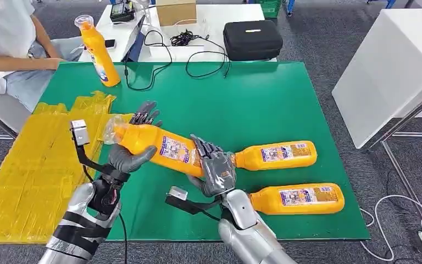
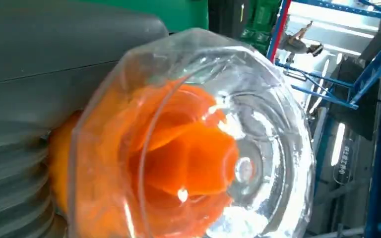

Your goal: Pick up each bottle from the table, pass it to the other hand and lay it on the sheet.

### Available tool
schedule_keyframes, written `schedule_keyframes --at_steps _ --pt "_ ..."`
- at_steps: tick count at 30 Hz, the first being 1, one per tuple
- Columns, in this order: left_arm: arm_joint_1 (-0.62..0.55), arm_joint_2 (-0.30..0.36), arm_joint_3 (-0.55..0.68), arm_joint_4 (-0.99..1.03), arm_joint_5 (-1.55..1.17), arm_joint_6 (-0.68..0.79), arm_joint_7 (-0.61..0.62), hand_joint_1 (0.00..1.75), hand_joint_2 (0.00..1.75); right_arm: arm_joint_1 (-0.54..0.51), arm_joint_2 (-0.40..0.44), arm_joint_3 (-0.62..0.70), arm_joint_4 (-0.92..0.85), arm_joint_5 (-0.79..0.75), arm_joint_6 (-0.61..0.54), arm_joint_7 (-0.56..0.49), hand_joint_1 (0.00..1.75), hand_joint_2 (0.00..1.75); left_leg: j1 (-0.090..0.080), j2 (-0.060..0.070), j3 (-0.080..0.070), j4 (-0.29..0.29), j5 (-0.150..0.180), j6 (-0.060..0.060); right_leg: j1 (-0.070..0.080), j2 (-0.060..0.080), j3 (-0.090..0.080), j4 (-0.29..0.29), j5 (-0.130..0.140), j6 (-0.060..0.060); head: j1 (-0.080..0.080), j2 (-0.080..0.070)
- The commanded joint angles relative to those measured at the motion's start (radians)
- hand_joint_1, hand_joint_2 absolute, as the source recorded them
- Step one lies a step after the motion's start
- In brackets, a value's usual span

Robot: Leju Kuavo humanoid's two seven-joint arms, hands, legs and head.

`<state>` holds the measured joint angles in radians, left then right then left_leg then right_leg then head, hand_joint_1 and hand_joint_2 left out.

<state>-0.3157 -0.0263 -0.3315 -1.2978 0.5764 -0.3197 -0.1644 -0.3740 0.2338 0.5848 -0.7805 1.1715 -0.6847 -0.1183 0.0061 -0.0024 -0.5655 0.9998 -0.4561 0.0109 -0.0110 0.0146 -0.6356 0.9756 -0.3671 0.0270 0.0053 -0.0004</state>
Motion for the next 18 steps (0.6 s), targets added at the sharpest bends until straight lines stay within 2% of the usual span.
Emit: schedule_keyframes --at_steps 1,18 --pt "-0.088 -0.015 -0.048 0.100 -0.004 -0.009 0.008 0.00 1.75 0.007 0.017 0.098 0.085 0.046 -0.013 -0.042 1.75 1.75 0.001 -0.003 0.003 0.000 -0.001 0.000 0.002 -0.005 0.005 -0.001 -0.002 -0.001 0.000 0.000" --pt "-0.088 -0.015 -0.048 0.100 -0.004 -0.009 0.008 0.00 1.75 0.007 0.017 0.098 0.085 0.046 -0.013 -0.042 1.75 1.75 0.001 -0.004 0.003 0.000 -0.002 0.000 0.002 -0.006 0.005 -0.001 -0.003 -0.001 0.000 0.000"
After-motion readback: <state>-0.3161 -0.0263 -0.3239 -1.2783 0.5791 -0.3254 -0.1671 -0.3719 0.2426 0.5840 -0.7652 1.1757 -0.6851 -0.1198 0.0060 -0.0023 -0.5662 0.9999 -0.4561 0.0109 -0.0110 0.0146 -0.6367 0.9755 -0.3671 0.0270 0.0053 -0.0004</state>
